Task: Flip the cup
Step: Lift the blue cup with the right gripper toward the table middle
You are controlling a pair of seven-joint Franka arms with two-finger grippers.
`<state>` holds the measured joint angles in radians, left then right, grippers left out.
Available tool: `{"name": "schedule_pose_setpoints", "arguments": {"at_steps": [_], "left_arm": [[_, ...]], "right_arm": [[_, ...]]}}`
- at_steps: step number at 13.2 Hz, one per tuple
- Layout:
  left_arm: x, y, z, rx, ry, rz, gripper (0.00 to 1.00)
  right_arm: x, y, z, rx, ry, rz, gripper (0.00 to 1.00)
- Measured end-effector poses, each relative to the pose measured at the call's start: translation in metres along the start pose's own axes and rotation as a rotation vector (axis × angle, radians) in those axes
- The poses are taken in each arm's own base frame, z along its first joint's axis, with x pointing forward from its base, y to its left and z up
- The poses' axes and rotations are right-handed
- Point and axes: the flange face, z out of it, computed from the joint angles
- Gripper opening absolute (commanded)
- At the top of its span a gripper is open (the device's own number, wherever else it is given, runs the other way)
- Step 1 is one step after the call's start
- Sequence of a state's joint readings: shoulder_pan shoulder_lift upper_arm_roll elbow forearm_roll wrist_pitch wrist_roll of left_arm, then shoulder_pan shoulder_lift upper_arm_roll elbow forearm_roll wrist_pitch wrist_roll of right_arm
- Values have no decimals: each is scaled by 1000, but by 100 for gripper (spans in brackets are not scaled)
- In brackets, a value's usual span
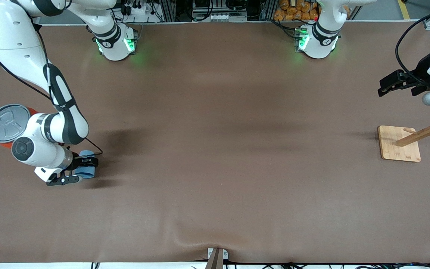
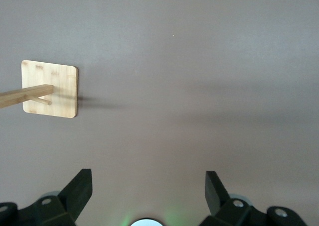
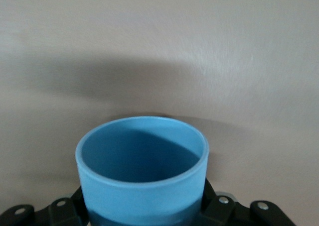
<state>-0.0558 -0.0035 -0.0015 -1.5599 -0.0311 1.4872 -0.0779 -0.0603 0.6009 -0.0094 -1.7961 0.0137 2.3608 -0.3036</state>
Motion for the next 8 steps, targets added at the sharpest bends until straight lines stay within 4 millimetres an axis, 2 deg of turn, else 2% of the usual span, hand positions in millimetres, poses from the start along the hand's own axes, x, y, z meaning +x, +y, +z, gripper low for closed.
{"name": "schedule_pose_setpoints", "arguments": {"at_steps": [2, 4, 6, 8], "left_arm": [[1, 0, 1, -2, -2, 0, 100], [1, 0, 2, -2, -4, 0, 100], [1, 0, 2, -3, -4, 0, 100], [1, 0, 2, -3, -5, 0, 100]], "right_arm": [[1, 1, -28, -2, 6, -124, 44], [0, -6, -67, 0, 11, -258, 44], [2, -22, -105, -6, 33, -437, 45], [6, -47, -124, 2, 58, -635, 45]]}}
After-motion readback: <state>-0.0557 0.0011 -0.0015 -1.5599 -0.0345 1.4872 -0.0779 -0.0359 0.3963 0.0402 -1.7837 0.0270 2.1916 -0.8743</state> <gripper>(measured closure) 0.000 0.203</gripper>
